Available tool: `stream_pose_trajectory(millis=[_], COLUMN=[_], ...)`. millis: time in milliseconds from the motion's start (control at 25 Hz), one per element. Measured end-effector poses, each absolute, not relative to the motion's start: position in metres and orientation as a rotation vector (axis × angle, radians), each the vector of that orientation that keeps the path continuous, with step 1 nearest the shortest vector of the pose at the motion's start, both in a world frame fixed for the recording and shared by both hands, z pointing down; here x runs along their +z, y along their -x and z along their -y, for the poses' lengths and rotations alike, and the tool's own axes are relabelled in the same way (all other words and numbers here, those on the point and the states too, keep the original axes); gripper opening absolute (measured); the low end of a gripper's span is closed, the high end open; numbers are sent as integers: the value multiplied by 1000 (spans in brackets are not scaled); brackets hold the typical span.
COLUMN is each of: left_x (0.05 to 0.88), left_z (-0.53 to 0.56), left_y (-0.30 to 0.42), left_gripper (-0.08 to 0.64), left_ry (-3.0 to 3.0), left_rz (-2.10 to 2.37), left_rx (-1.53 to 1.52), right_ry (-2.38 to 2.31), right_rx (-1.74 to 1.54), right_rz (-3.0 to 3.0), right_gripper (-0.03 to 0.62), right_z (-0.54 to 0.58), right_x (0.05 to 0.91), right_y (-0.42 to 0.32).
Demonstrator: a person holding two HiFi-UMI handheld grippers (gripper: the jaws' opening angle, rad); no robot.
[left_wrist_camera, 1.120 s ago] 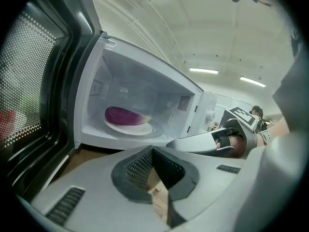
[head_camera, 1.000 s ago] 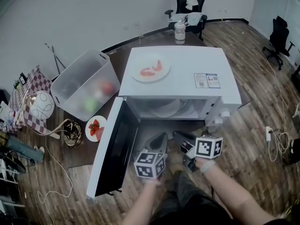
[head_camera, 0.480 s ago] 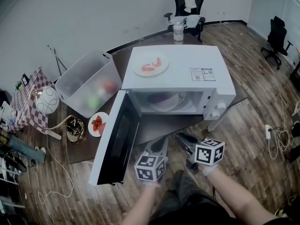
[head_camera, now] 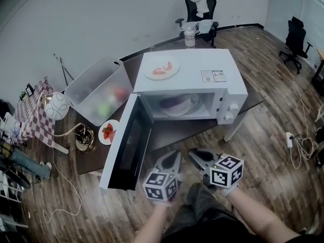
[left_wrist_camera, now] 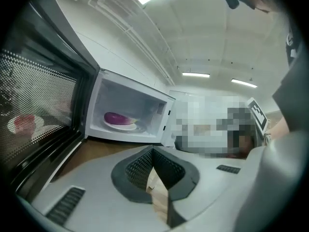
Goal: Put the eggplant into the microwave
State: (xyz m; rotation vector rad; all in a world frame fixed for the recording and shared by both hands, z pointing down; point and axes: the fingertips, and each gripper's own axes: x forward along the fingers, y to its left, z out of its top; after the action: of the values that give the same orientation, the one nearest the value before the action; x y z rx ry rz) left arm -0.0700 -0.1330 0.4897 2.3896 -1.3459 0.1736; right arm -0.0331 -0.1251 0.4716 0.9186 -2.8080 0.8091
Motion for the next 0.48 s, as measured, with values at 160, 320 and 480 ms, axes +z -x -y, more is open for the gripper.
stream_pose_trajectory(millis=[160,320,480], left_x=[481,472,464], left_z=[112,96,76], left_y=[71,71,69], left_gripper=[0,0,0], left_ry=[-2399,-2408,-2423], left_rz=[1350,1360,1364], left_rx=[148,119,98], right_ry=[-923,-909,-871], right_rx=[788,752,685], right_rz=[2829,2859,2892], right_gripper=[0,0,0], right_z=[101,81,59], right_x=[463,453,440], right_y=[29,28,26])
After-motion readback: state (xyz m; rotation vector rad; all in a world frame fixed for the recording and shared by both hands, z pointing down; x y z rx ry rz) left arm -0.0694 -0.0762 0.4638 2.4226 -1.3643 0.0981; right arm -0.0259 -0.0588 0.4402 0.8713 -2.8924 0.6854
